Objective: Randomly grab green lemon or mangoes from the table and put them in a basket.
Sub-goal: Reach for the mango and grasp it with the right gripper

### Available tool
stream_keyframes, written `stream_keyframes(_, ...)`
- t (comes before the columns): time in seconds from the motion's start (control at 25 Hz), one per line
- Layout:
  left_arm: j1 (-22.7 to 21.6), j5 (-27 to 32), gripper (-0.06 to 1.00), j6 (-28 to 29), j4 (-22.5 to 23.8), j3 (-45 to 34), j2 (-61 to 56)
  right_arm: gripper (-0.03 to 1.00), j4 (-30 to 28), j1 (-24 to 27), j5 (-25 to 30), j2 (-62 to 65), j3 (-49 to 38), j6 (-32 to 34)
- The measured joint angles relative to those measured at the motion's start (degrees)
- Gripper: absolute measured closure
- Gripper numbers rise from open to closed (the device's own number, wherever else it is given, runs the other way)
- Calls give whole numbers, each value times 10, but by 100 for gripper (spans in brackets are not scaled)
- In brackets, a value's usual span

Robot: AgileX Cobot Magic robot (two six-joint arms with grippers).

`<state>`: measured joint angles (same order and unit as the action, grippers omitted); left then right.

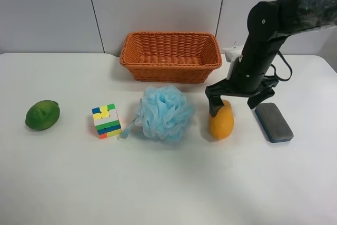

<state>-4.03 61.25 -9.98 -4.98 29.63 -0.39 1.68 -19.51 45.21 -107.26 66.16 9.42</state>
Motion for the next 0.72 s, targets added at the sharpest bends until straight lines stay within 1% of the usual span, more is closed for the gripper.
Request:
stream_keyframes(0.24, 0, 0, -5, 0, 0, 0, 0, -2, 18, 0, -39, -45, 0, 0)
stream_keyframes(0.4, 0, 0, -5, 0, 0, 0, 0, -2, 33, 0, -45, -68, 0, 0)
stream_keyframes(0.6, 0, 0, -5, 0, 0, 0, 0, -2, 38, 0, -46, -76, 0, 0)
stream_keyframes(0.68, 0, 0, -5, 0, 0, 0, 0, 5, 38, 0, -46, -76, 0, 0)
stream_keyframes(0.72, 0, 0, -5, 0, 0, 0, 0, 11, 39, 0, -46, -76, 0, 0)
